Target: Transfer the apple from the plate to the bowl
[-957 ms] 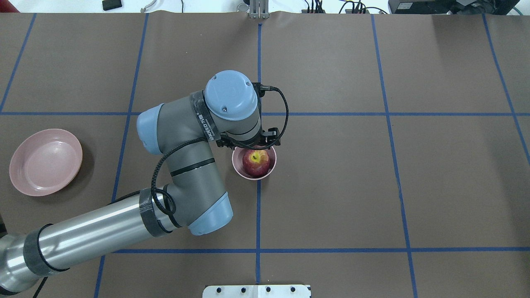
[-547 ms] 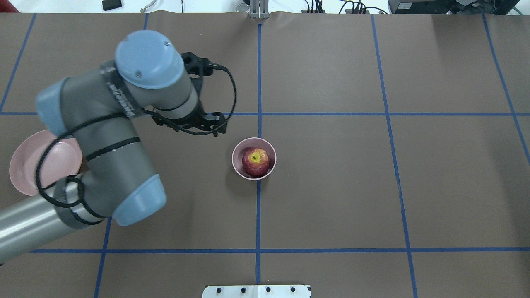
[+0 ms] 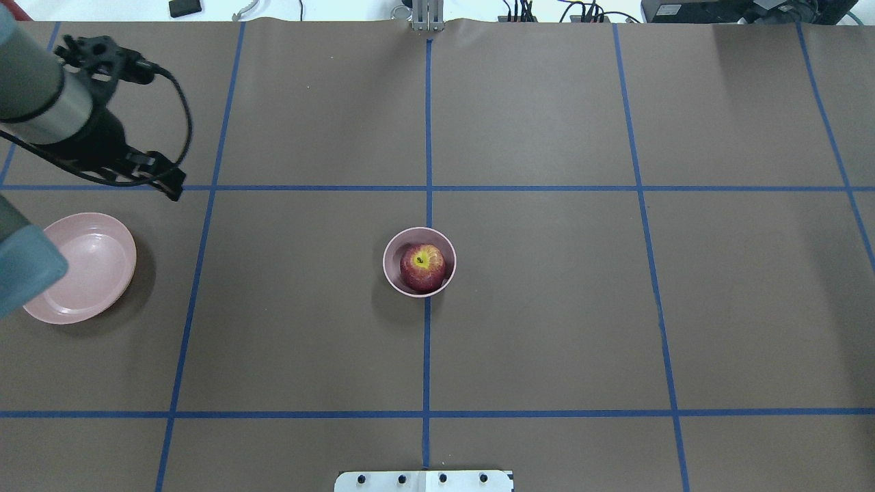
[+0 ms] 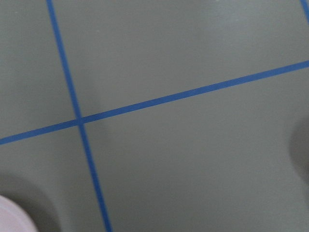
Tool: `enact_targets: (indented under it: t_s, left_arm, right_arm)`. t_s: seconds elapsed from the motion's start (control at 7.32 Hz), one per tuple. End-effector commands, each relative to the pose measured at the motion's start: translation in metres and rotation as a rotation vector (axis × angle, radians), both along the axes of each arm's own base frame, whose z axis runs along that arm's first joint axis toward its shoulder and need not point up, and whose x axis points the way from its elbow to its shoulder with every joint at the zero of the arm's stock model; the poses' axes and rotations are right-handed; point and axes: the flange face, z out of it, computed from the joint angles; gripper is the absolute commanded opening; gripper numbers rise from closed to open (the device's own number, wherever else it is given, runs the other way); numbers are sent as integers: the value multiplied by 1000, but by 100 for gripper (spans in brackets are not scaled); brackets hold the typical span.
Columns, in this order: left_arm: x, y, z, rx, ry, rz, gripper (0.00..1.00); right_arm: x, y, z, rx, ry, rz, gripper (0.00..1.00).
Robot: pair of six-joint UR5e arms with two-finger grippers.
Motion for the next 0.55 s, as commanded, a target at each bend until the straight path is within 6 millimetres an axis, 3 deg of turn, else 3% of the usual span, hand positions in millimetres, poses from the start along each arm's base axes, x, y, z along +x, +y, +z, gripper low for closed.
enact_targets:
  t_s: [0.0,0.14,0.41]
  left_arm:
    - [-125,12,91,-81,-8,-63,98]
    - [-164,34,136,-73,-40,-22,98]
    - [-233,70,225,-94,-80,41,98]
  right_arm:
    - [0,-4,-7,-9,-3,28,100]
    - [-2,-6,-12,-18,-27,45,100]
    - [-7,-29,-32,-40,-43,98,100]
